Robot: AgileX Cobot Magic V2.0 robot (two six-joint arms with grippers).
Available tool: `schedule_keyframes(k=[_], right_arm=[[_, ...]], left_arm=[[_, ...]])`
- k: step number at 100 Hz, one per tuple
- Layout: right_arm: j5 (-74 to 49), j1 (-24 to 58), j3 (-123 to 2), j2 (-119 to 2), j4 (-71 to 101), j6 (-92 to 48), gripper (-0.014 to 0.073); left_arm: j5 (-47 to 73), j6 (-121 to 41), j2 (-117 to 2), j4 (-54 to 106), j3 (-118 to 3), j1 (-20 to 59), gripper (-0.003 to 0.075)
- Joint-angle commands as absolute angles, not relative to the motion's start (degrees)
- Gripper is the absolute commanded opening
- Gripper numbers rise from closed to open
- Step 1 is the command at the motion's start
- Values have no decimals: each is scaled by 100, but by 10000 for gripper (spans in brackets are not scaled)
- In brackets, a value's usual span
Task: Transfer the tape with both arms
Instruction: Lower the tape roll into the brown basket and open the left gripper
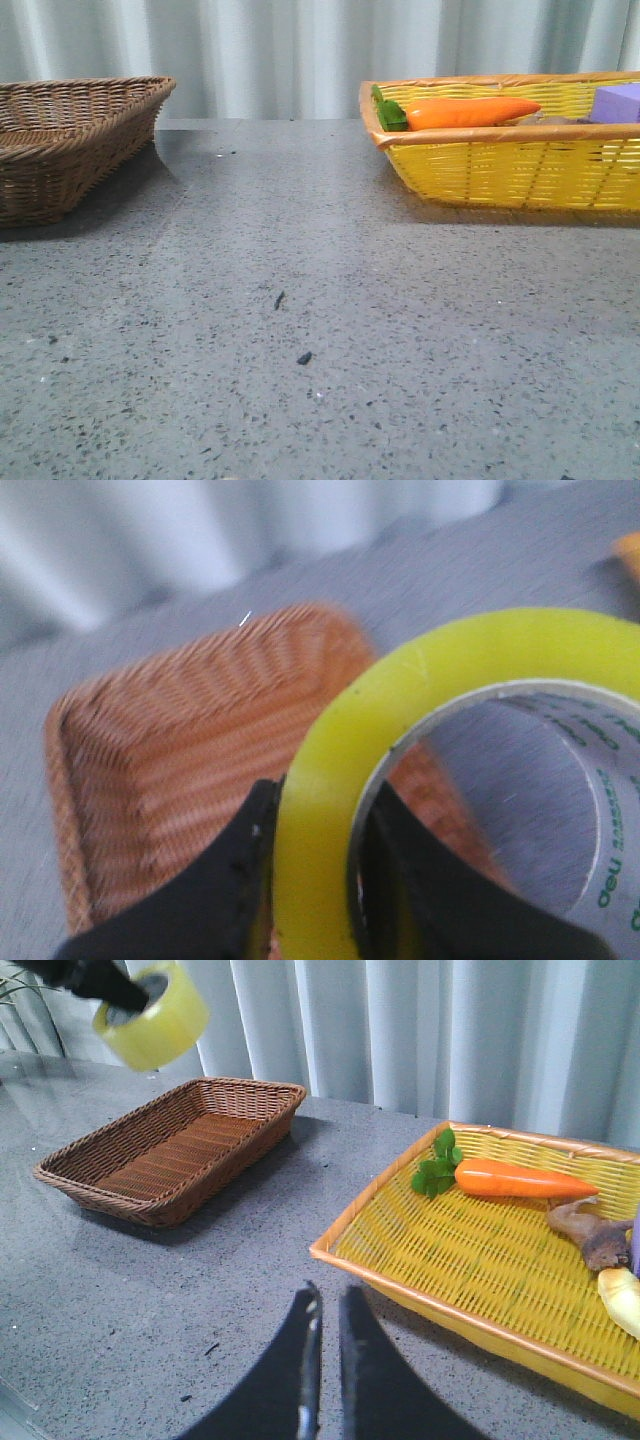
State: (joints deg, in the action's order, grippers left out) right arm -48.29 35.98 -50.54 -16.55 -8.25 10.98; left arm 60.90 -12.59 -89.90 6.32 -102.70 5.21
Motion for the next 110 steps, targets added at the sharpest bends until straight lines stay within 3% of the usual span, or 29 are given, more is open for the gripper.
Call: schedule_keyframes(k=[1,20,44,51,66,73,79,96,110], right_arm=[[-4345,3561,-5184,-1784,-921,1103,-42],[-4345,3561,-5184,-1784,-921,1103,-42],[-4369,3561,-5184,-1784,-910,1103,-42],[-4390,3561,-5184,-1784,-887,1103,-42],[-4460,3561,-5184,-1784,-874,1103,-42],[-4449,3561,-5184,-1784,-863,1103,-42],[-4425,3561,-5184,-1784,-863,1103,-42],[-4369,3561,-5184,-1705,-874,967,-42],[-4180,3561,-4978,-1326,-963,864,-42]], left_arm=[[5408,-1154,-8793,740,-9987,220,-20],[4905,-1154,-8926,952,-8988,-113,-20],[4727,-1035,-9025,1023,-8737,-113,-8],[4727,-953,-9025,1035,-8737,-113,78],[4781,-838,-9005,1073,-8748,-113,446],[4793,-826,-8900,1073,-8759,-113,539],[4751,-818,-8725,1132,-8759,-113,528],[4155,-936,-7710,1611,-8611,-40,368],[3474,-1176,-6438,1557,-8057,328,352]])
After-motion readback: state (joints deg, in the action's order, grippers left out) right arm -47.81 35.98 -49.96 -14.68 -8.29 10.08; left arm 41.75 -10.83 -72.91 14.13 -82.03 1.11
